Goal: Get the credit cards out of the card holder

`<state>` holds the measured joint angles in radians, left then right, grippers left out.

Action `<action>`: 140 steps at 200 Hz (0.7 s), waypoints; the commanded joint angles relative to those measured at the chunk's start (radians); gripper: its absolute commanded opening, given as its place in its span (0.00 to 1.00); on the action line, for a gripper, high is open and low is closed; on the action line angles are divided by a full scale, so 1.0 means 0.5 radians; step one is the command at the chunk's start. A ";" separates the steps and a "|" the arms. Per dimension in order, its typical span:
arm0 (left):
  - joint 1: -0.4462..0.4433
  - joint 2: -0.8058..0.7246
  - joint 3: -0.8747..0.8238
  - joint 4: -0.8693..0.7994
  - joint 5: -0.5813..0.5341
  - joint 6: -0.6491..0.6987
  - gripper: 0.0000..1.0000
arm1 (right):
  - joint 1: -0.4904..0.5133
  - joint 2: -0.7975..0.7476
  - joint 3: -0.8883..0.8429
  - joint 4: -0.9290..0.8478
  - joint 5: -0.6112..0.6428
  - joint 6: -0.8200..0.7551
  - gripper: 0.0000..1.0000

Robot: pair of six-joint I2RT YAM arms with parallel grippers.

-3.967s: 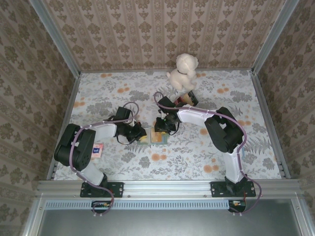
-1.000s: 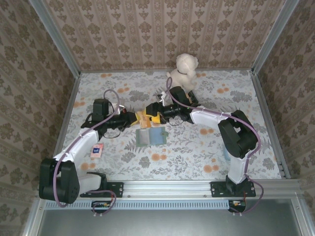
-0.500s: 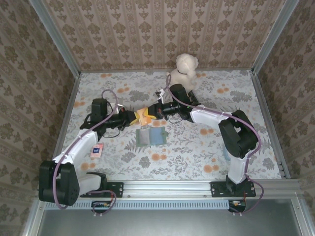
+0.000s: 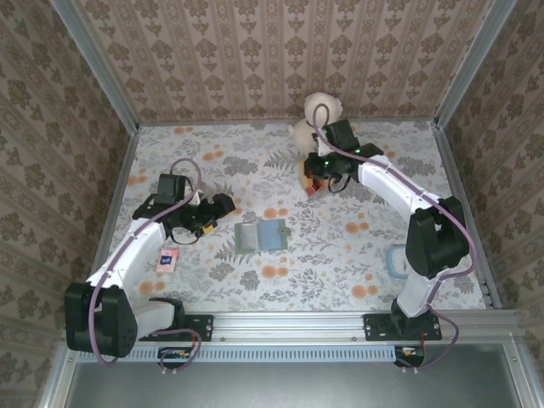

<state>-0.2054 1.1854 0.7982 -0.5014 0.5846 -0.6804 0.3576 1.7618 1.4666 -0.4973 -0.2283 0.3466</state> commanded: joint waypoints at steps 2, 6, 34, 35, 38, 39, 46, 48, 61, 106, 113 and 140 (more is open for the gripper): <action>0.021 0.036 0.027 -0.105 -0.095 0.092 0.96 | -0.052 -0.024 0.105 -0.228 0.455 -0.399 0.00; 0.021 0.041 0.028 -0.106 -0.100 0.093 0.97 | -0.060 -0.007 0.127 -0.237 0.470 -0.425 0.00; 0.025 0.061 0.021 -0.101 -0.125 0.097 1.00 | -0.081 0.162 0.289 -0.292 0.494 -0.567 0.00; 0.025 0.061 0.020 -0.101 -0.125 0.097 1.00 | -0.080 0.169 0.293 -0.293 0.492 -0.572 0.00; 0.026 0.064 0.020 -0.102 -0.127 0.097 1.00 | -0.080 0.190 0.309 -0.299 0.484 -0.586 0.00; 0.025 0.065 0.019 -0.102 -0.127 0.097 1.00 | -0.080 0.195 0.312 -0.299 0.481 -0.590 0.00; 0.025 0.068 0.018 -0.101 -0.129 0.096 1.00 | -0.081 0.236 0.343 -0.301 0.466 -0.616 0.00; 0.025 0.070 0.016 -0.102 -0.129 0.095 1.00 | -0.081 0.253 0.356 -0.303 0.463 -0.623 0.00; 0.027 0.074 0.010 -0.102 -0.133 0.088 1.00 | -0.081 0.315 0.399 -0.306 0.463 -0.652 0.00; 0.031 0.088 -0.011 -0.086 -0.139 0.075 1.00 | -0.087 0.492 0.487 -0.320 0.534 -0.729 0.00; 0.029 0.097 -0.010 -0.086 -0.135 0.076 1.00 | -0.089 0.512 0.501 -0.329 0.552 -0.740 0.00; 0.030 0.120 -0.007 -0.074 -0.125 0.075 1.00 | -0.094 0.577 0.523 -0.351 0.617 -0.765 0.00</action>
<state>-0.2001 1.2320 0.7982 -0.5316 0.5236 -0.6571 0.3130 2.0258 1.6894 -0.6308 0.0246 0.0017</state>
